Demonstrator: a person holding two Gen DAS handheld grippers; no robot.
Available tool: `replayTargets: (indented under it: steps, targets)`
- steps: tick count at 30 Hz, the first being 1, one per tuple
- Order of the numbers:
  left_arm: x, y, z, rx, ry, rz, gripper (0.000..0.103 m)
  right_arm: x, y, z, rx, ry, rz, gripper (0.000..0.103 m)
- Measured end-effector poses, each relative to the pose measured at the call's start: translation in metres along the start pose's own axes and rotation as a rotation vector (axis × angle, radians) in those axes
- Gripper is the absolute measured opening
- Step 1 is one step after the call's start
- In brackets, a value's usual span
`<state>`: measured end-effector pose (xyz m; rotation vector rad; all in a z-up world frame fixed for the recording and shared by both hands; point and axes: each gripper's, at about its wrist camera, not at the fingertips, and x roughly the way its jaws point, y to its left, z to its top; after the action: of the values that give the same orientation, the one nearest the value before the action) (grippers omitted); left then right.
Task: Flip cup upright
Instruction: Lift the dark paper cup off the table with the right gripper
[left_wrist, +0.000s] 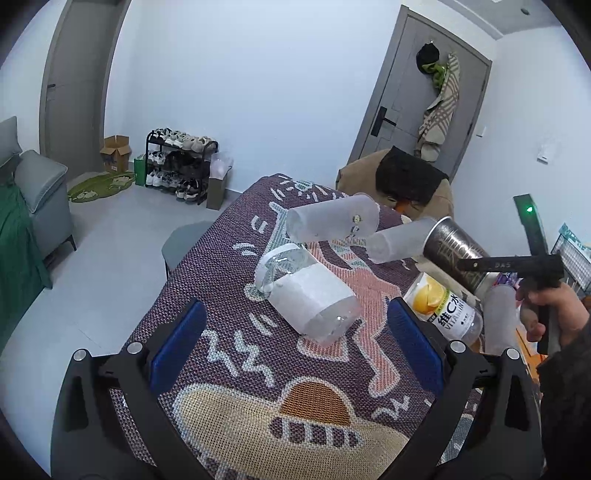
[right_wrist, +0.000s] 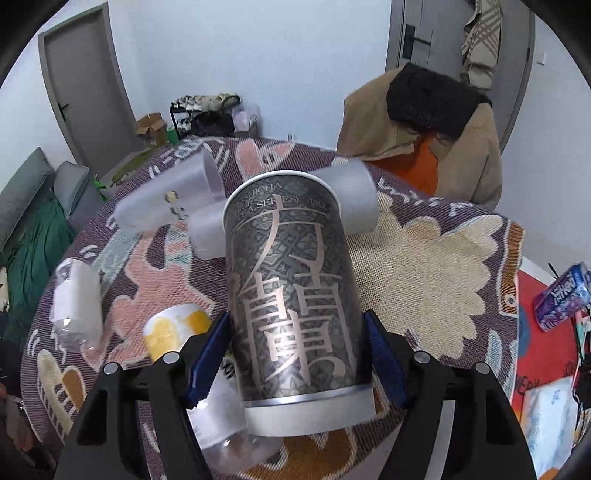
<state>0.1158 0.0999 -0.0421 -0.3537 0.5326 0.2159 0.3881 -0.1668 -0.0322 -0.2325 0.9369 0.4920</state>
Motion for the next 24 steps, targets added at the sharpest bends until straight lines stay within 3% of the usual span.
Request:
replayTargets:
  steps: [9, 17, 24]
  targets:
    - [-0.029, -0.007, 0.005, 0.051, -0.033, -0.011, 0.098, -0.057, 0.020, -0.030, 0.034, -0.082, 0.033, 0.071]
    - [-0.041, 0.002, 0.006, 0.041, -0.028, -0.036, 0.098, -0.101, 0.051, -0.086, 0.133, -0.144, 0.105, 0.071]
    - [-0.042, -0.004, 0.000, 0.067, 0.018, -0.060, 0.098, -0.111, 0.074, -0.135, 0.217, -0.154, 0.186, 0.071]
